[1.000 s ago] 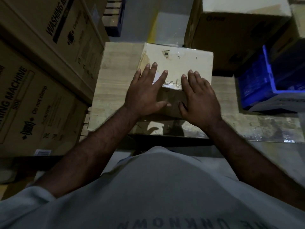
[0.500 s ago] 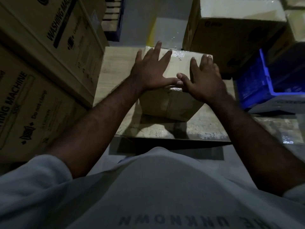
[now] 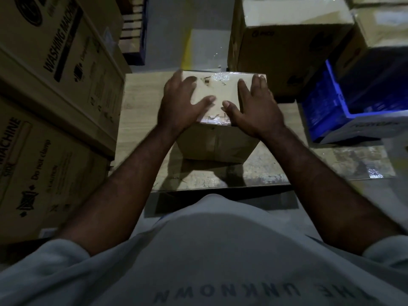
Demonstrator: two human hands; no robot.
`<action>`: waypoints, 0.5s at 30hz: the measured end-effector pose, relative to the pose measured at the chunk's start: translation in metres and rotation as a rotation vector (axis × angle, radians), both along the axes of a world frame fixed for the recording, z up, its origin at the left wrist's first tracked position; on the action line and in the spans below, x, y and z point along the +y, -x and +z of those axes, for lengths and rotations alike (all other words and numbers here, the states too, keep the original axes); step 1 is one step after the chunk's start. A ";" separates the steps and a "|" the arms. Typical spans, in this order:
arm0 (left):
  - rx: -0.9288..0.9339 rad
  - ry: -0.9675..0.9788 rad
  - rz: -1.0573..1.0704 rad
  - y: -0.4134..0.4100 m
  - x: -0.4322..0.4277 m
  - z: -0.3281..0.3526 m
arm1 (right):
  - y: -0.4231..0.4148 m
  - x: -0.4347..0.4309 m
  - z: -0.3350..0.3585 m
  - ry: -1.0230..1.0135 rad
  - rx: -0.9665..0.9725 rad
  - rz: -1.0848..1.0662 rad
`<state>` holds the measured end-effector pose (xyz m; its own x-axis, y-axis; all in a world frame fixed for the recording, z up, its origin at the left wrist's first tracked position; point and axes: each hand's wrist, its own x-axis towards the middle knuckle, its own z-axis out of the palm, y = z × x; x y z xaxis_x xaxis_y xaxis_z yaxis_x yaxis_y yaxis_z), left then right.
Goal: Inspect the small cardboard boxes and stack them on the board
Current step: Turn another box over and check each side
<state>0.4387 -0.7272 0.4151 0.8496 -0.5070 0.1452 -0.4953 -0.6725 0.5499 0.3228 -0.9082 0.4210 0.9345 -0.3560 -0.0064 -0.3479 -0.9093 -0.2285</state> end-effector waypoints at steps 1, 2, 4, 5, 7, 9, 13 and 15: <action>0.021 0.169 0.084 0.004 0.005 -0.005 | 0.002 0.001 0.000 -0.012 -0.024 -0.008; 0.062 0.285 0.180 0.010 0.010 -0.009 | 0.004 0.003 -0.001 -0.020 -0.055 -0.035; 0.271 0.449 0.336 0.024 0.020 -0.017 | 0.009 0.008 -0.004 -0.029 -0.116 -0.144; 0.411 0.540 0.378 0.032 0.023 -0.020 | 0.011 0.011 -0.005 -0.046 -0.124 -0.208; 0.590 0.679 0.384 0.043 0.028 -0.028 | 0.014 0.016 -0.009 -0.143 -0.122 -0.295; 0.632 0.717 0.349 0.049 0.033 -0.032 | 0.017 0.017 -0.011 -0.195 -0.171 -0.296; 0.570 0.702 0.171 0.052 0.035 -0.017 | 0.018 0.005 -0.012 -0.249 -0.279 -0.294; 0.492 0.692 0.084 0.053 0.035 -0.002 | 0.020 -0.001 -0.016 -0.321 -0.330 -0.304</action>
<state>0.3855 -0.6917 0.4132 0.9280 -0.3727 0.0035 -0.0558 -0.1298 0.9900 0.3027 -0.9096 0.4050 0.7605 -0.6387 0.1174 -0.4468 -0.6458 -0.6191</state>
